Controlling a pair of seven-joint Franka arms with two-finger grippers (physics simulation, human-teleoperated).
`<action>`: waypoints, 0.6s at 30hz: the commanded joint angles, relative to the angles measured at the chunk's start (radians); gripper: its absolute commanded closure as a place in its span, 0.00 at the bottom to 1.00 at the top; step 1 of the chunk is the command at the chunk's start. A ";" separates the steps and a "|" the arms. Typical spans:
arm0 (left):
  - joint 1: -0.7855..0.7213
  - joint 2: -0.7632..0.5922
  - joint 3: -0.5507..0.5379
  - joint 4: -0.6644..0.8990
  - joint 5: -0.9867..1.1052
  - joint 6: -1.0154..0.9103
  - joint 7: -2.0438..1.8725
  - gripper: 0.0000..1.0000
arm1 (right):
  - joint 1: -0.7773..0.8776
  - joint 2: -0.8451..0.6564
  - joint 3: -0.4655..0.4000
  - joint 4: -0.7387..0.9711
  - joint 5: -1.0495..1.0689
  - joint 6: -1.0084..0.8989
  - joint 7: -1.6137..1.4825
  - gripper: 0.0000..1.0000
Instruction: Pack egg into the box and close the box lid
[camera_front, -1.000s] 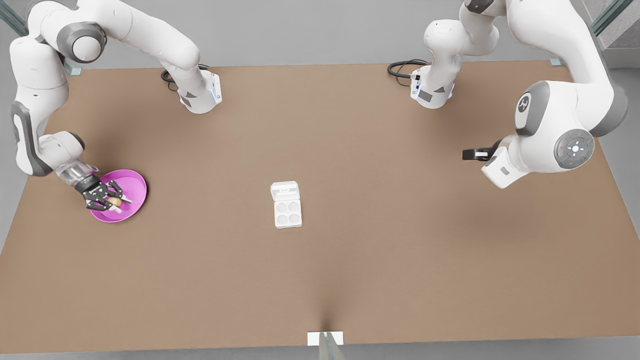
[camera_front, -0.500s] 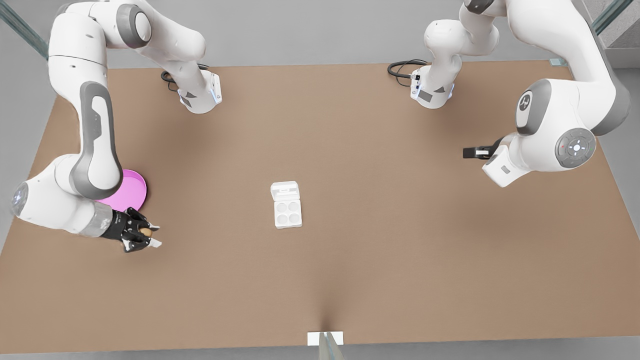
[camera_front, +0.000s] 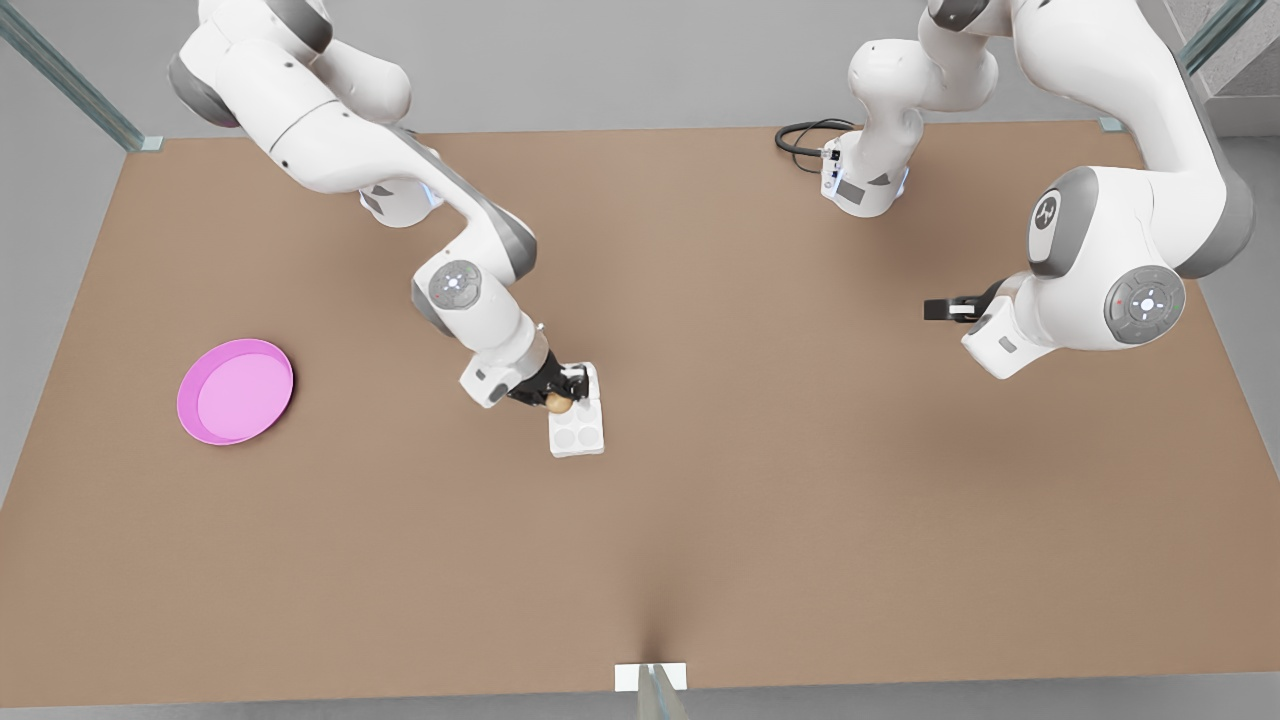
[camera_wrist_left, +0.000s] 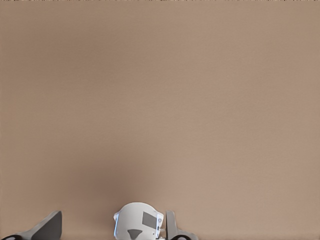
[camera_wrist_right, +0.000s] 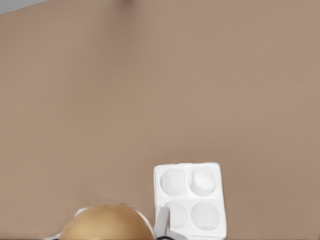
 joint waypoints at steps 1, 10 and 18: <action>0.000 0.000 0.000 0.000 0.000 0.000 0.000 0.00 | 0.008 0.011 -0.005 -0.007 0.051 0.032 -0.046 0.79; 0.000 0.000 0.000 0.000 0.002 -0.002 0.000 0.00 | 0.071 0.193 -0.070 -0.020 -0.206 0.127 0.039 0.79; 0.000 0.000 0.000 0.000 0.005 -0.002 0.000 0.00 | 0.095 0.243 -0.101 -0.009 -0.312 0.129 0.034 0.00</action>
